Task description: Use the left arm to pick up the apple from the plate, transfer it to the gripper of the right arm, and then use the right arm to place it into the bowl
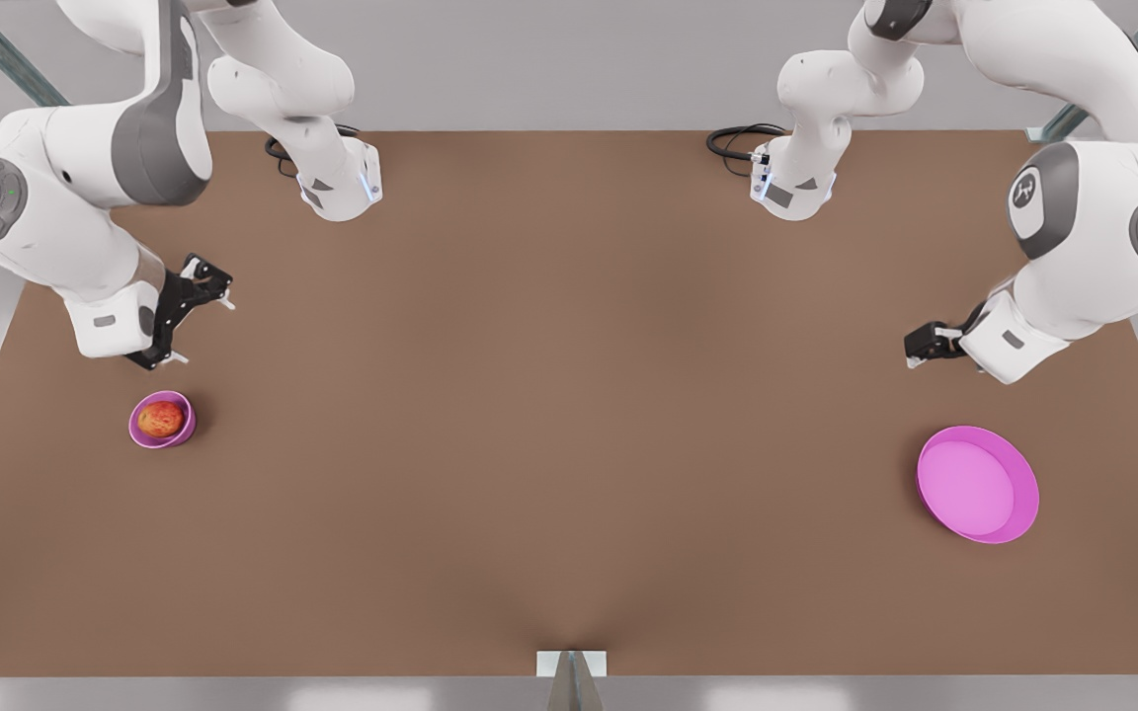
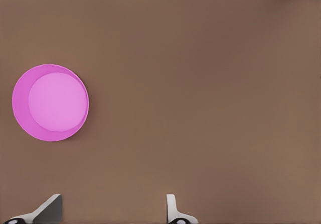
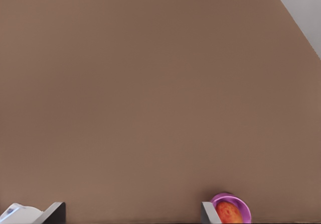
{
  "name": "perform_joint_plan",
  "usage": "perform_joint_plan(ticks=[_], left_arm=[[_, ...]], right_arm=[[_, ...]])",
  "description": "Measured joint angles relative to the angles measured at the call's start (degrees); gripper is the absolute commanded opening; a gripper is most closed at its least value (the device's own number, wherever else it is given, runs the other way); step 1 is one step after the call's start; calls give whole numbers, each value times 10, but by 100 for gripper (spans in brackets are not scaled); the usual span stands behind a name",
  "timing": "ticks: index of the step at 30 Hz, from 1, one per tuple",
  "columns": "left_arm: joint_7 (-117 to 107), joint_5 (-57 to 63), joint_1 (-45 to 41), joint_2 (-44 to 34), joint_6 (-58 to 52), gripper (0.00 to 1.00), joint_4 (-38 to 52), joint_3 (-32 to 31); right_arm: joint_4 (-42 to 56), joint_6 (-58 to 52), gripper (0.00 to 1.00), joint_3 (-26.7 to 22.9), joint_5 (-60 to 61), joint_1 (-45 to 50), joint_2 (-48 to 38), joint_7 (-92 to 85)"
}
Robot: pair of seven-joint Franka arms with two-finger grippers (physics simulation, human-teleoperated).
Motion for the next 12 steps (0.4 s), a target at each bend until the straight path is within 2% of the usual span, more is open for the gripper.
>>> perform_joint_plan(ticks=[2, 6, 12], left_arm=[[-1, 0, -1, 9, 0, 100, 10, -2], [-4, -1, -1, 13, 1, 100, 15, -2], [-6, 0, -1, 15, 2, 100, 16, -2]], right_arm=[[17, 6, 100, -5, -13, 0, 8, 48], [51, 7, 100, -54, -14, -1, 21, 133], [53, 11, 100, -58, -12, 4, 33, 236]])
